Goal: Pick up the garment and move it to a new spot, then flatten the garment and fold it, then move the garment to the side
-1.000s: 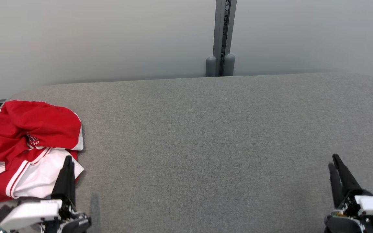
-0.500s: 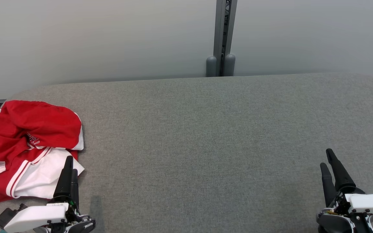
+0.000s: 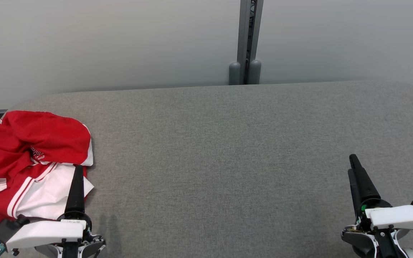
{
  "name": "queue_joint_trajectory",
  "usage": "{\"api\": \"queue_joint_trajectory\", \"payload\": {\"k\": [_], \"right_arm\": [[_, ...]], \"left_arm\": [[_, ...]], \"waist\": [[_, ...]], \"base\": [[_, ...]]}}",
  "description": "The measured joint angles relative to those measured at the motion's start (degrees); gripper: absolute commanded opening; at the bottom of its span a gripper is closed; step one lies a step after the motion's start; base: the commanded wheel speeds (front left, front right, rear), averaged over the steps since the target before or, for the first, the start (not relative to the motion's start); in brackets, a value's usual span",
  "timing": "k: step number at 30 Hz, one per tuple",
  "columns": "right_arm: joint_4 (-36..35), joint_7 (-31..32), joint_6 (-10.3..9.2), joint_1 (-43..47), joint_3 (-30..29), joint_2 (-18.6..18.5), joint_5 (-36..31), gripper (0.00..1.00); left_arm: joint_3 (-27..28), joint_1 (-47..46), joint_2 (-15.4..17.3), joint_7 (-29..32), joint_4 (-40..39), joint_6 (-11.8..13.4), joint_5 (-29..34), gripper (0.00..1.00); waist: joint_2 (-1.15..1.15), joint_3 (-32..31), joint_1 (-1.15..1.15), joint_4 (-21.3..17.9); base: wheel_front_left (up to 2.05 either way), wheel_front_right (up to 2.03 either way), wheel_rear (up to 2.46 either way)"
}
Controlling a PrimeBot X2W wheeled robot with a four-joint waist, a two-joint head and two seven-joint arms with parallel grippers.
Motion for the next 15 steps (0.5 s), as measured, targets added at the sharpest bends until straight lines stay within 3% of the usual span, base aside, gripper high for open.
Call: {"api": "queue_joint_trajectory", "payload": {"k": [15], "right_arm": [[-1.2, -3.0, 0.01, -0.8, 2.9, -0.4, -15.0, 1.00]], "left_arm": [[-2.2, 0.0, 0.3, -3.0, -2.0, 1.8, 16.3, 1.00]], "waist": [[0.00, -0.1, 0.00, 0.1]], "base": [[0.00, 0.00, 0.00]]}}
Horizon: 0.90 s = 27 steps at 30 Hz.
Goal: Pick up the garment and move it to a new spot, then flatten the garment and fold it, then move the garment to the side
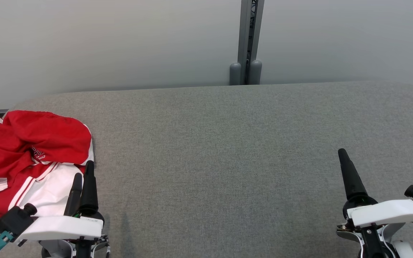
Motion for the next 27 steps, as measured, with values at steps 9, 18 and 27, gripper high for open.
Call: {"api": "queue_joint_trajectory", "payload": {"k": [9, 18, 27], "right_arm": [[-0.1, -1.6, 0.00, -0.5, 1.4, 0.0, -12.3, 1.00], [0.3, -3.2, 0.00, -0.9, 1.8, -0.1, -25.5, 1.00], [1.3, -4.6, 0.01, -1.5, 1.7, 0.0, -33.3, 1.00]], "left_arm": [[-1.3, 0.0, 0.1, -1.6, -0.5, 1.8, 12.0, 1.00], [-2.3, 0.0, 0.2, -3.4, -0.6, 3.8, 22.9, 1.00], [-3.1, 0.0, 0.3, -4.7, -0.7, 4.1, 28.9, 1.00]], "waist": [[0.00, 0.0, 0.00, 0.0], [0.00, -0.1, 0.00, 0.0], [0.00, -0.1, 0.00, 0.1]], "base": [[0.00, 0.00, 0.00], [0.00, 0.00, 0.00], [0.00, 0.00, 0.00]]}}
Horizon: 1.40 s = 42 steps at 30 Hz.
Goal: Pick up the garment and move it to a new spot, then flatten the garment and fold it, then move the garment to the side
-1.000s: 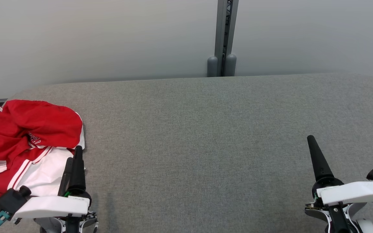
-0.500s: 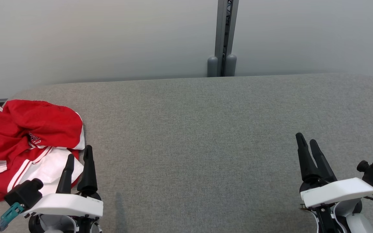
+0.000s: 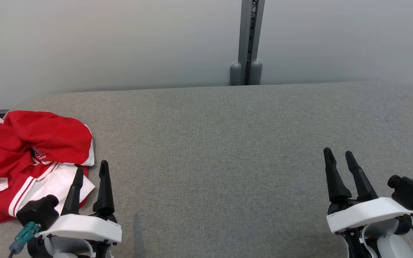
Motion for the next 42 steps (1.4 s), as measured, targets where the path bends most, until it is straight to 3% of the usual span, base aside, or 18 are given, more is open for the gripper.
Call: {"api": "queue_joint_trajectory", "payload": {"k": [42], "right_arm": [[4.4, -5.4, 0.03, -2.4, 1.9, -0.2, -20.5, 1.00]], "left_arm": [[-3.2, -0.4, 0.2, -5.3, -0.8, 2.0, 21.6, 1.00]], "waist": [[0.00, -0.3, 0.00, 0.3]], "base": [[0.00, 0.00, 0.00]]}}
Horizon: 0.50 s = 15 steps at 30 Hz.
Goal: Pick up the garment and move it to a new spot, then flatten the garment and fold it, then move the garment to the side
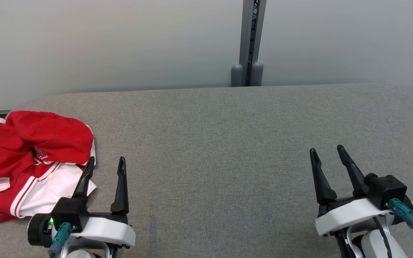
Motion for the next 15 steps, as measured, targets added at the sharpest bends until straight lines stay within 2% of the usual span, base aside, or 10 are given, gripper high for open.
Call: {"api": "queue_joint_trajectory", "payload": {"k": [15], "right_arm": [[0.5, -1.3, 0.08, -0.8, 0.9, -0.1, -4.8, 1.00]], "left_arm": [[-0.8, 0.0, 0.1, -1.3, -0.1, 0.5, 5.7, 1.00]], "waist": [[0.00, -0.1, 0.00, 0.0]], "base": [[0.00, 0.00, 0.00]]}}
